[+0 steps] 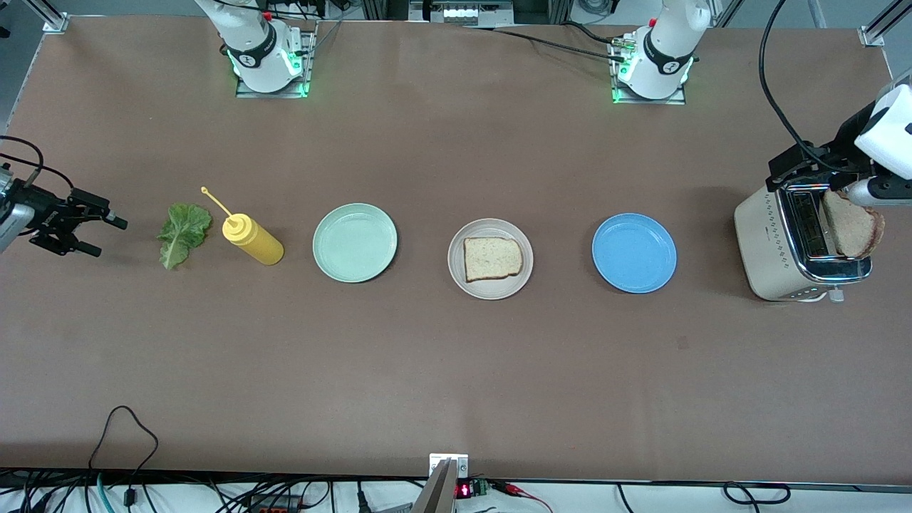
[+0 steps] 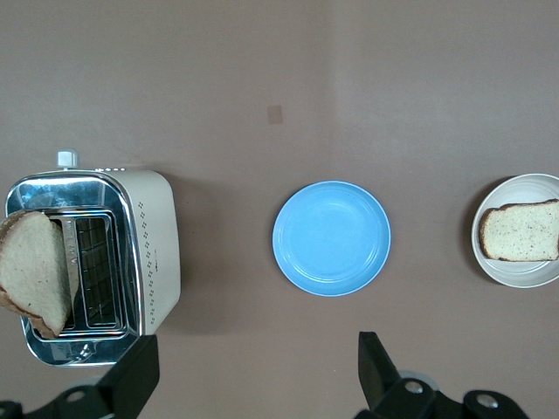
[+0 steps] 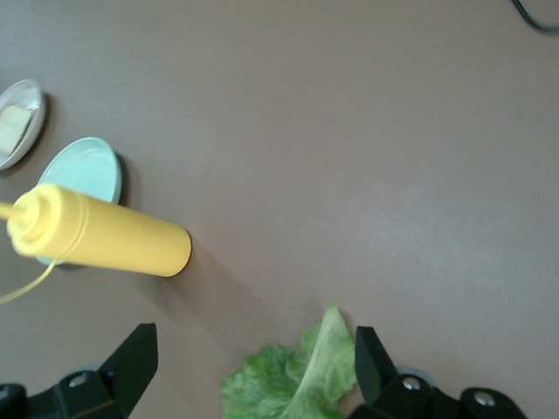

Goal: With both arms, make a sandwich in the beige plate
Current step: 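Move the open right gripper down toward the lettuce leaf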

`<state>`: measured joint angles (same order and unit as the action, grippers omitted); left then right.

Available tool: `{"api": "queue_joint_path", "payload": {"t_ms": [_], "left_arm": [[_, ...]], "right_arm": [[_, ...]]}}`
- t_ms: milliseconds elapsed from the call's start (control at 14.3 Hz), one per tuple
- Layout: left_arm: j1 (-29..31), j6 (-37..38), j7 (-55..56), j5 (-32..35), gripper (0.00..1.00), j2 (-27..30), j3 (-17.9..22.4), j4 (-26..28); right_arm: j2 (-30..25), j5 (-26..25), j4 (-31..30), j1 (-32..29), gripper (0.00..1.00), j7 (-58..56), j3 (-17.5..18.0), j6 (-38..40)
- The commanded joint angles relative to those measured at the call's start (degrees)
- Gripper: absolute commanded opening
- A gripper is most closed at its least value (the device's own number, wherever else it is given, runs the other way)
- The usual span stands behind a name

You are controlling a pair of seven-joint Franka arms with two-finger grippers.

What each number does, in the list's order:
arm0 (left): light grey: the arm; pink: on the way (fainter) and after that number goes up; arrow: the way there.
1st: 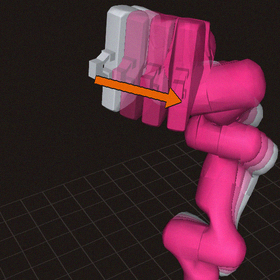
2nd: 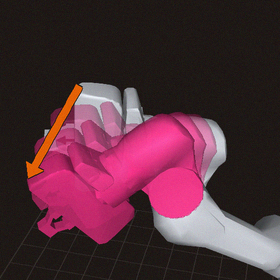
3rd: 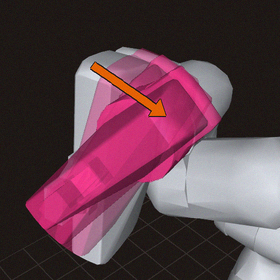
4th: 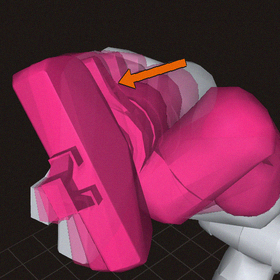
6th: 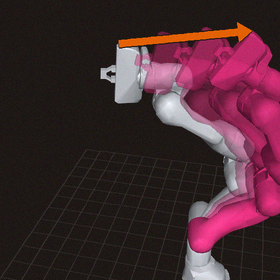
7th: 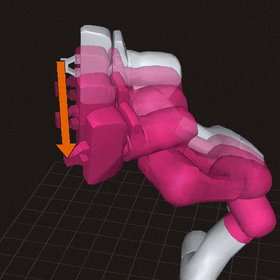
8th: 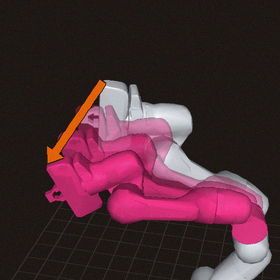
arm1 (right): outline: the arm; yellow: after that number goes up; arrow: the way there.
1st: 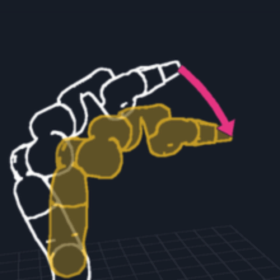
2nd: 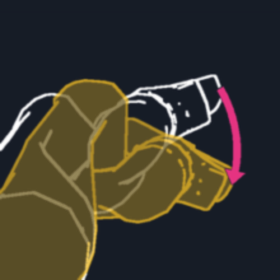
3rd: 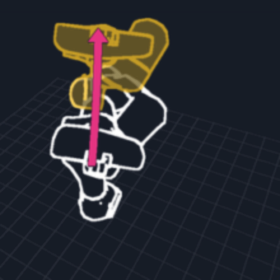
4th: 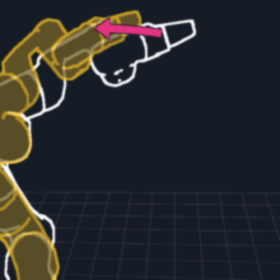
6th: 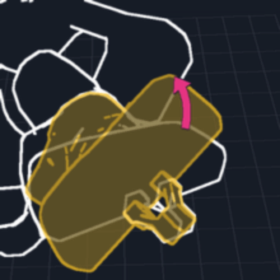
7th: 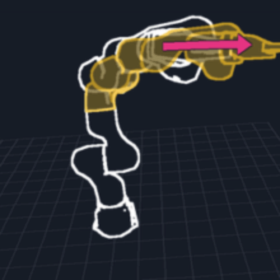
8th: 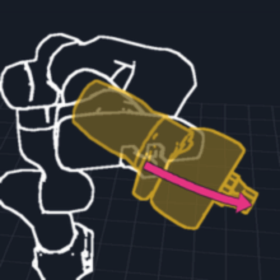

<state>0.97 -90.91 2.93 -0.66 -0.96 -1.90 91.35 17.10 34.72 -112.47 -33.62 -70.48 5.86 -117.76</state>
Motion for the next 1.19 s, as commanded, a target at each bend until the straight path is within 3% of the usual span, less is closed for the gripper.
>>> {"api": "queue_joint_path", "payload": {"t_ms": [0, 561, 701, 842, 1122], "left_arm": [[0.3, 0.2, -0.6, 0.5, 1.0, 0.8, -0.4, 0.1], [0.4, 0.4, -0.6, 0.5, 1.0, 0.8, -0.3, -0.1], [0.4, 0.3, -0.6, 0.5, 1.0, 0.8, -0.3, -0.2], [0.4, 0.3, -0.6, 0.3, 1.0, 0.8, -0.2, -0.3], [0.5, 0.6, -0.6, 0.3, 1.0, 0.8, -0.2, -0.3]], "right_arm": [[-1.5, -5.0, -0.1, 2.4, 1.0, 13.7, -0.1, -3.2], [-0.1, -22.0, -0.3, 10.8, 1.0, 52.7, 0.5, -9.8], [0.6, -29.8, -0.3, 12.4, 1.0, 62.3, 0.6, -9.9], [2.0, -36.0, -0.3, 13.1, 1.0, 68.5, 1.7, -10.0], [4.9, -41.4, -0.6, 13.2, 1.0, 71.8, 2.1, -13.5]]}}
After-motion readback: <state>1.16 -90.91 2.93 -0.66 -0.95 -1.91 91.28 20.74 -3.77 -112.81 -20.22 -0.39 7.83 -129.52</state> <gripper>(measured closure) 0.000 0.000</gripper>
